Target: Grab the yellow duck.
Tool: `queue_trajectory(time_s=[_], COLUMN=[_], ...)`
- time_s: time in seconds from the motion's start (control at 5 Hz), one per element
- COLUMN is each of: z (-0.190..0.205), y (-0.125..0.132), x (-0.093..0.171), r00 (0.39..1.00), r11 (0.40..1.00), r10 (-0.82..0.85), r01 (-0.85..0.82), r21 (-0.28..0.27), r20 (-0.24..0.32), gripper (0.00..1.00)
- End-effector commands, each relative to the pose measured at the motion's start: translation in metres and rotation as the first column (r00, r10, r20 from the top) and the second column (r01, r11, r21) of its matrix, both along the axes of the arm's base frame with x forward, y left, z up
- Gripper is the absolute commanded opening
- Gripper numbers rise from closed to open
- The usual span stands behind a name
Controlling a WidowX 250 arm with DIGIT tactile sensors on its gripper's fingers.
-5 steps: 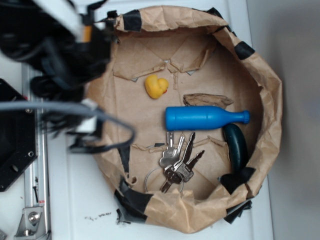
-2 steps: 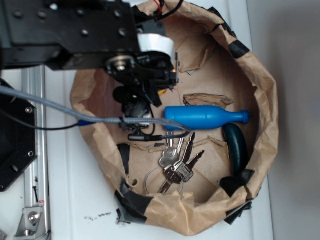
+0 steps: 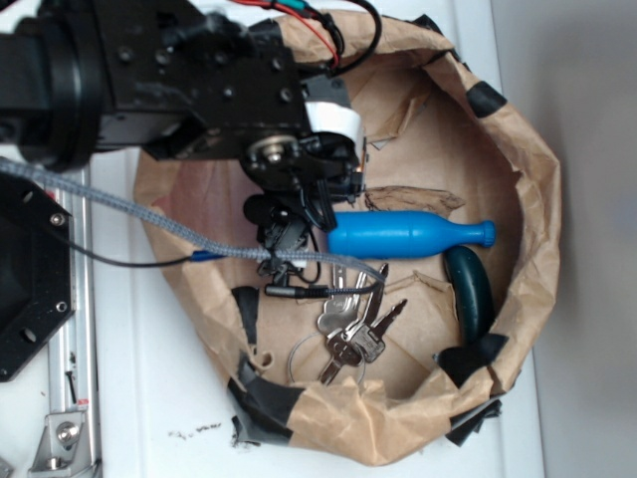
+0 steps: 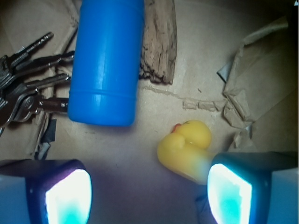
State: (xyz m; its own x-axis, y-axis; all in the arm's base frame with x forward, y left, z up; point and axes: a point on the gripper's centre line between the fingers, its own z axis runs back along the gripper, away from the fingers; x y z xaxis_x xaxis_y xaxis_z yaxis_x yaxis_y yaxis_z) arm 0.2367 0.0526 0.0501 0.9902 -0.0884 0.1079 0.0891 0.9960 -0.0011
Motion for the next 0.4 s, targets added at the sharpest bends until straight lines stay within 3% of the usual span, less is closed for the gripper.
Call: queue_trajectory(time_s=[0.0,0.2], z=[-0.0022,-0.0043], y=[-0.02,-0.018], x=[-0.0045,-0.0026], r00=[0.998,0.999], r11=[0.997,0.996], r10=[-0.048,-0.046], r01=[0.049,0.047], r21=[-0.055,-0.072], r20=[0.027,0.028], gripper=[1.0,1.0])
